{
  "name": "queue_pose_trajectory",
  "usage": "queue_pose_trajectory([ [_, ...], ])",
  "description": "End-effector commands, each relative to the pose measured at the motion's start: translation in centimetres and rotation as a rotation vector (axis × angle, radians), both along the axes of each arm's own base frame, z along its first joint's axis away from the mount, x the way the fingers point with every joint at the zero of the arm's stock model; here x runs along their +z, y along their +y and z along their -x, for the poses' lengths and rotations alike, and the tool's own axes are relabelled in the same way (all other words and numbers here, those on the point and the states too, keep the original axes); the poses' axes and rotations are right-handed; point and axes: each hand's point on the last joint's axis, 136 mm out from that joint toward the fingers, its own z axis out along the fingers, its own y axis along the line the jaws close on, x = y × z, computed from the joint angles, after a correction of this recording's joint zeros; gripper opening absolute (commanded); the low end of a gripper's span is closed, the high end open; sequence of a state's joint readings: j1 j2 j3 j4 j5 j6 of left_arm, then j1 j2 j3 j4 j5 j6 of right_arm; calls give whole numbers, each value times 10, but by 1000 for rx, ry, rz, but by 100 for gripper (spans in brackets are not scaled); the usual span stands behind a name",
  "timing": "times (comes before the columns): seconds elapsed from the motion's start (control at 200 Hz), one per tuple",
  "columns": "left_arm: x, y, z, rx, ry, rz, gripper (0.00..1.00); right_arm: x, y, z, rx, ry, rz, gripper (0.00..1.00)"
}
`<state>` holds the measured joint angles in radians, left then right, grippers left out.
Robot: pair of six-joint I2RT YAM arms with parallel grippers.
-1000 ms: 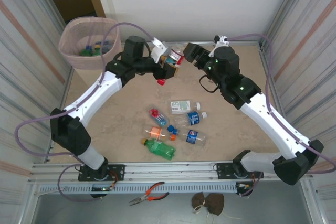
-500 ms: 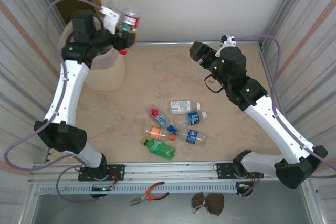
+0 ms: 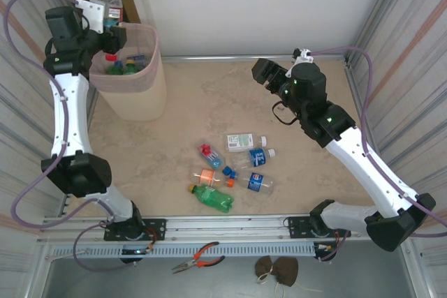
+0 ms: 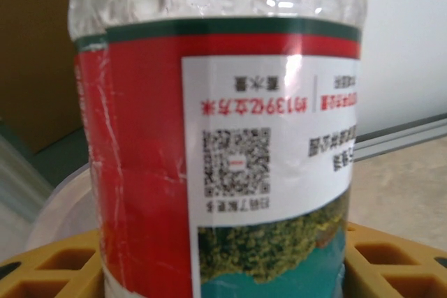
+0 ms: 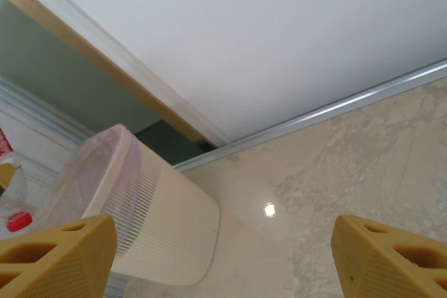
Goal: Put the plastic bottles in the bin
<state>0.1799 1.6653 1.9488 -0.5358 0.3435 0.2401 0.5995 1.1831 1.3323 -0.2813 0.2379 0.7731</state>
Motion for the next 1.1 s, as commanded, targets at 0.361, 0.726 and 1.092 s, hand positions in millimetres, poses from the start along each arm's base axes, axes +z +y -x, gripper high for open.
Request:
queue_pose_trajectory([
  [0.361,-80,74,-31,220,154,-66,58,-17,0,0,10,34,7,79],
  [0.726,-170,84,-41,245,357,-34,58,-26,3,-4,14,55,2,78],
  [1.092,-207,78,-34,239,462,29,66,-26,5,-4,19,61,-1,78],
])
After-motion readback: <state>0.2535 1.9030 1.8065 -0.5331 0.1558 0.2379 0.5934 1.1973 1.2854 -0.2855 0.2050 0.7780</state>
